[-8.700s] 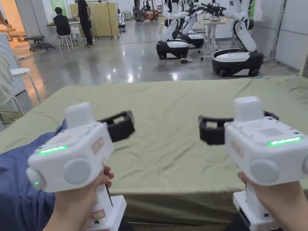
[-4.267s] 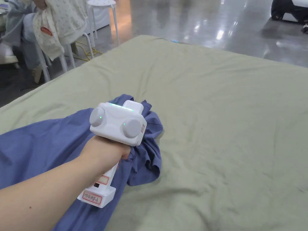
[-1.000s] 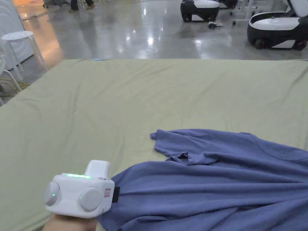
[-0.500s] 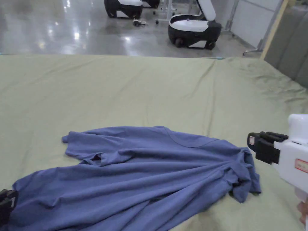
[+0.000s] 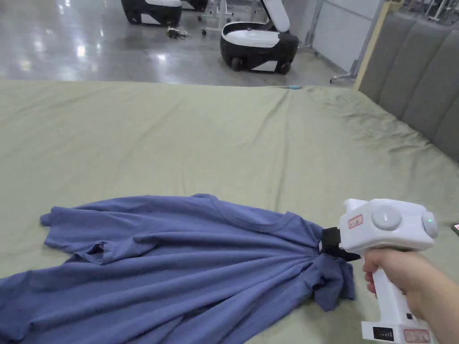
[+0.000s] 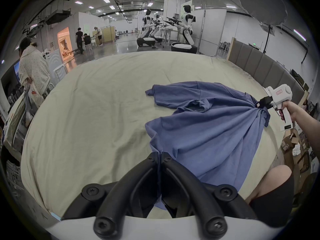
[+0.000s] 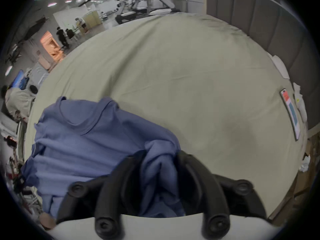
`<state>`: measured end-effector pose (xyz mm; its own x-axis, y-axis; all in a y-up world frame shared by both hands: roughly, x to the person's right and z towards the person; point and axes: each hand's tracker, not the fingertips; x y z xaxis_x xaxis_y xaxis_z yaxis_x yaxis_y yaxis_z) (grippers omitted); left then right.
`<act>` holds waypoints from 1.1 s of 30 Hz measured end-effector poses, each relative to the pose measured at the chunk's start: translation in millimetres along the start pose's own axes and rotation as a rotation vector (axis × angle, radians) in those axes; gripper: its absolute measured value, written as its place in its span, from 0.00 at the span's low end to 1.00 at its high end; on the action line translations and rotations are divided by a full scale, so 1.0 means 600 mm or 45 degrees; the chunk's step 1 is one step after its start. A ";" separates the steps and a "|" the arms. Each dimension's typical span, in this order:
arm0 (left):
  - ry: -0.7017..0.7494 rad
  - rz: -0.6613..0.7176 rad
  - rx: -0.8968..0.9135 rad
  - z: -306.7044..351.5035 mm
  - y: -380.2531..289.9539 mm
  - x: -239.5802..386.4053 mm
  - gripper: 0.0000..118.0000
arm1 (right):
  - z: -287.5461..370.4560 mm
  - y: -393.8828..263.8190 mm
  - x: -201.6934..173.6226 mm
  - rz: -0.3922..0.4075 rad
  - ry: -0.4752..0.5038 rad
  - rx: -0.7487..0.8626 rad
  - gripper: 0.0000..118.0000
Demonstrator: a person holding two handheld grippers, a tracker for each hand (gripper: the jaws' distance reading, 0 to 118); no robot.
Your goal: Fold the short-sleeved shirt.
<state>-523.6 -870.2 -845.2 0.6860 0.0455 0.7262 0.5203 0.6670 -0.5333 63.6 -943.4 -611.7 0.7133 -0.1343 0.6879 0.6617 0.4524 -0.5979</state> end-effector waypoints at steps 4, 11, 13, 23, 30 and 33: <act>0.024 0.004 0.046 0.023 0.017 -0.008 0.00 | 0.055 -0.004 -0.028 0.008 0.015 0.107 0.08; 0.051 0.138 0.266 0.116 0.102 -0.064 0.00 | 0.251 0.039 -0.095 0.076 0.176 0.466 0.08; 0.067 0.140 0.347 0.156 0.137 -0.084 0.00 | 0.314 0.060 -0.112 0.118 0.190 0.563 0.08; 0.309 0.070 0.667 0.336 0.306 -0.144 0.00 | 0.587 0.101 -0.159 0.219 0.143 0.924 0.08; 0.450 0.043 0.773 0.388 0.403 -0.184 0.00 | 0.674 0.149 -0.170 0.249 0.052 1.077 0.08; 0.454 0.084 0.793 0.392 0.445 -0.189 0.00 | 0.680 0.179 -0.193 0.305 -0.007 1.131 0.08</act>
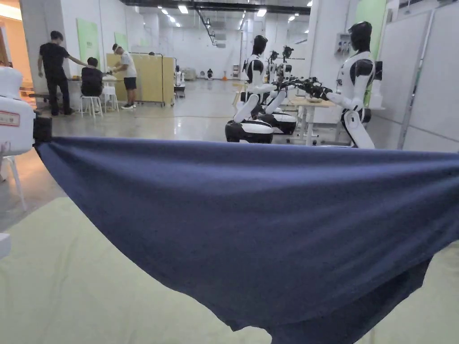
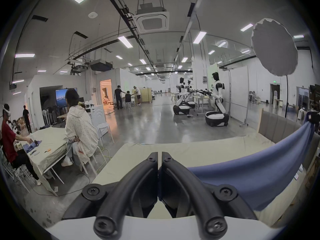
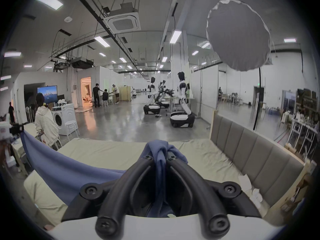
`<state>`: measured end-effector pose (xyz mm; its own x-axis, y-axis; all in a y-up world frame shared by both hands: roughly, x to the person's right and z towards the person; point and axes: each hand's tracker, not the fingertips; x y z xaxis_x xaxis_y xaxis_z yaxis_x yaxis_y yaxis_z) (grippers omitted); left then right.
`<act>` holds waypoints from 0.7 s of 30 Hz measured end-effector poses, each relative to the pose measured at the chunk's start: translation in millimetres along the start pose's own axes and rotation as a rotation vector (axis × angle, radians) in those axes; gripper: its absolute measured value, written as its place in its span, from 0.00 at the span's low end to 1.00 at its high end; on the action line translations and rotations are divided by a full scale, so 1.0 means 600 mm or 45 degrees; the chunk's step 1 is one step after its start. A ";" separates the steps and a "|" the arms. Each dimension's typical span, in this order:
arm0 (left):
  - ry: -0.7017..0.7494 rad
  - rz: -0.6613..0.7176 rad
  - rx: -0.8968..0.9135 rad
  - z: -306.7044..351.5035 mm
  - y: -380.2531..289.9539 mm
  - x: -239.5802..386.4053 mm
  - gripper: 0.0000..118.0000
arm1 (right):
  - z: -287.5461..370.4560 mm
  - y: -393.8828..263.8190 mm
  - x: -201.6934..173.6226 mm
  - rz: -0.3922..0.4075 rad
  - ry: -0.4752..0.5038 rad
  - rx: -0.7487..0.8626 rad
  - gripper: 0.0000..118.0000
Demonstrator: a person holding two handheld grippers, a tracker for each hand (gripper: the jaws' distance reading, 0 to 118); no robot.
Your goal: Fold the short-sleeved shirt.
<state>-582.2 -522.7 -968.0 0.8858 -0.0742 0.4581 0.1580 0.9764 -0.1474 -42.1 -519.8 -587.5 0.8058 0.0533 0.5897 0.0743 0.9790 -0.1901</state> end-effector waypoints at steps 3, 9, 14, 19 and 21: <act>0.061 -0.047 0.021 -0.038 0.026 0.013 0.00 | -0.044 0.018 -0.023 0.085 -0.060 0.044 0.08; 0.174 -0.097 0.030 -0.125 0.071 0.034 0.00 | -0.183 0.052 -0.040 0.071 -0.122 0.036 0.08; 0.243 -0.069 0.056 -0.202 0.102 0.048 0.00 | -0.284 0.082 -0.080 0.058 -0.186 0.115 0.08; 0.299 0.036 0.093 -0.279 0.089 0.074 0.00 | -0.382 0.087 -0.126 -0.046 -0.249 0.159 0.08; 0.320 0.037 0.108 -0.311 0.070 0.085 0.00 | -0.411 0.078 -0.143 -0.061 -0.262 0.168 0.08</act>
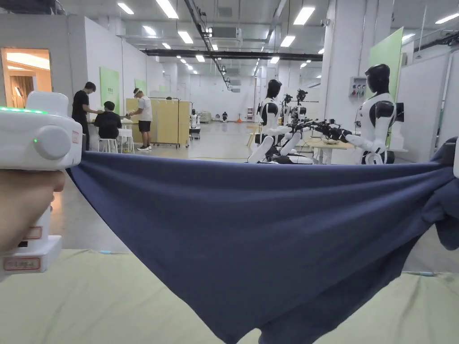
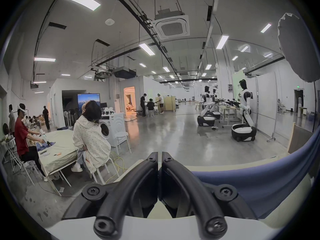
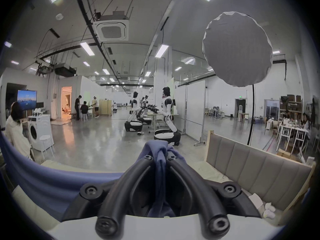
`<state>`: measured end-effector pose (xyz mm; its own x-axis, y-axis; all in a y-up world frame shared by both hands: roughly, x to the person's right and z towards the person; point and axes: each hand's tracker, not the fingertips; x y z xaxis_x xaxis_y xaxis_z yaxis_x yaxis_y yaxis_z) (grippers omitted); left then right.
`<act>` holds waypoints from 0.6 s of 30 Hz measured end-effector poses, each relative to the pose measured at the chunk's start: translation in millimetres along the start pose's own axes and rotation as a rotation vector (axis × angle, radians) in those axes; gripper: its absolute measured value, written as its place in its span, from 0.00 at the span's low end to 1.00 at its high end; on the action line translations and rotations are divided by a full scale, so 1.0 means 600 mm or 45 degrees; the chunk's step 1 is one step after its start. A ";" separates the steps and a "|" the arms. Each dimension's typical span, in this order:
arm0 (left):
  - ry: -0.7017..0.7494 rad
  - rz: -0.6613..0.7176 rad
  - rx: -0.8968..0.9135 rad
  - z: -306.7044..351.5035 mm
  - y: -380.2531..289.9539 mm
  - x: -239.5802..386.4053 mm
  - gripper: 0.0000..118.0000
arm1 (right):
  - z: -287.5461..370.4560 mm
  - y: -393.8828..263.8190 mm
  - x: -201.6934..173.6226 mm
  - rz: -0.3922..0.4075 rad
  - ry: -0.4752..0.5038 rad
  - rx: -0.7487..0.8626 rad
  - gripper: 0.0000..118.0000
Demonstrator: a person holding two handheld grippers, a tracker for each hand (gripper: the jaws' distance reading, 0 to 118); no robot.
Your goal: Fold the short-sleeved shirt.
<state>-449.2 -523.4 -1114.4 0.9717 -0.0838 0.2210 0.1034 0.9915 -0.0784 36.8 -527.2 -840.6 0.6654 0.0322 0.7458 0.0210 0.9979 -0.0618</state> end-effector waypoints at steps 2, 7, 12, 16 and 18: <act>0.015 0.025 -0.005 -0.027 -0.030 0.016 0.00 | -0.028 -0.022 -0.017 0.012 -0.026 -0.004 0.08; 0.020 -0.019 -0.039 -0.083 -0.147 0.063 0.00 | -0.081 -0.116 -0.028 0.036 -0.084 -0.036 0.08; -0.074 -0.021 -0.203 -0.112 -0.275 0.098 0.00 | -0.106 -0.244 -0.013 0.116 -0.100 -0.135 0.08; -0.107 -0.095 -0.284 -0.101 -0.368 0.122 0.00 | -0.090 -0.344 0.011 0.099 -0.129 -0.255 0.08; -0.118 -0.088 -0.323 -0.084 -0.407 0.127 0.00 | -0.072 -0.391 0.022 0.096 -0.128 -0.294 0.08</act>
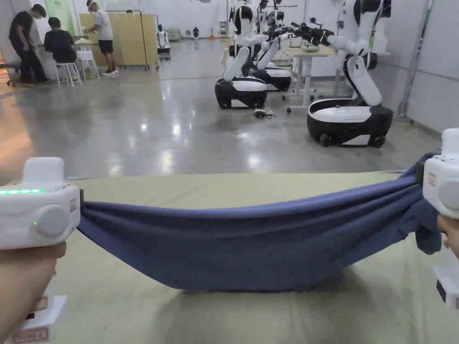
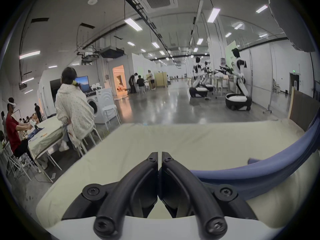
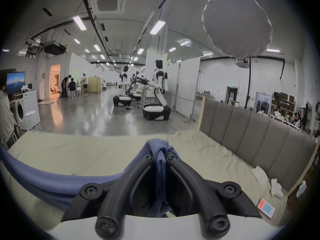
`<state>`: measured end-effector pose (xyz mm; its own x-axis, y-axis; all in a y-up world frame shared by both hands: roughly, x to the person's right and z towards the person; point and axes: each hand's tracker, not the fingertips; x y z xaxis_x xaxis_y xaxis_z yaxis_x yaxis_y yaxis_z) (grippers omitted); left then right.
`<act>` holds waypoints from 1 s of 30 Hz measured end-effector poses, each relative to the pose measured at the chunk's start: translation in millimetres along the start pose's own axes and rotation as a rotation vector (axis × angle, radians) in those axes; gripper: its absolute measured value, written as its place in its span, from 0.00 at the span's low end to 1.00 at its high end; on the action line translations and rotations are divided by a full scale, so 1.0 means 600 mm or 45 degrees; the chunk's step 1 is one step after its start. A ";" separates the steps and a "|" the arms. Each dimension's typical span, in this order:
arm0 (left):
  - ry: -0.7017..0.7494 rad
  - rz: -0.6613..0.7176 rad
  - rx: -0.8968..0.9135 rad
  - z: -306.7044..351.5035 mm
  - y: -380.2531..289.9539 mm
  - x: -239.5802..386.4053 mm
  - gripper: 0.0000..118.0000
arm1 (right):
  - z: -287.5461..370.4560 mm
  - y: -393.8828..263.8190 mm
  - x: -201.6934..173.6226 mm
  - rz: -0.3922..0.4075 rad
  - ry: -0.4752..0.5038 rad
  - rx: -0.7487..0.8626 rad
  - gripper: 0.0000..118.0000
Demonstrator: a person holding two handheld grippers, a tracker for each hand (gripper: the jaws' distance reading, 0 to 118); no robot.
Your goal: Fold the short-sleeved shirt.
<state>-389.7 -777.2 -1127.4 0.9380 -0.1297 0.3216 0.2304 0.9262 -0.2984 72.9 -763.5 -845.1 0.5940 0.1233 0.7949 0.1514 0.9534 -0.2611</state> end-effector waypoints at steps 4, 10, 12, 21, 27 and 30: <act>-0.065 -0.020 -0.055 0.039 -0.074 0.009 0.00 | 0.037 -0.091 0.017 0.029 0.035 -0.073 0.08; -0.150 -0.258 -0.089 0.117 -0.172 -0.028 0.00 | 0.139 -0.175 0.067 0.062 0.159 -0.167 0.08; -0.162 -0.220 -0.082 0.158 -0.191 -0.053 0.00 | 0.183 -0.197 0.088 0.084 0.191 -0.151 0.08; -0.143 -0.018 -0.164 0.311 -0.268 -0.137 0.00 | 0.370 -0.263 0.153 0.084 0.171 -0.180 0.08; -0.171 -0.012 -0.231 0.414 -0.322 -0.187 0.00 | 0.489 -0.322 0.197 0.178 0.227 -0.215 0.08; -0.186 -0.087 -0.254 0.449 -0.359 -0.205 0.00 | 0.532 -0.363 0.214 0.211 0.231 -0.249 0.08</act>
<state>-624.7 -865.3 -860.4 0.8744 -0.1242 0.4691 0.3524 0.8271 -0.4379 -136.2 -867.6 -511.2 0.7519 0.2047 0.6267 0.1794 0.8512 -0.4932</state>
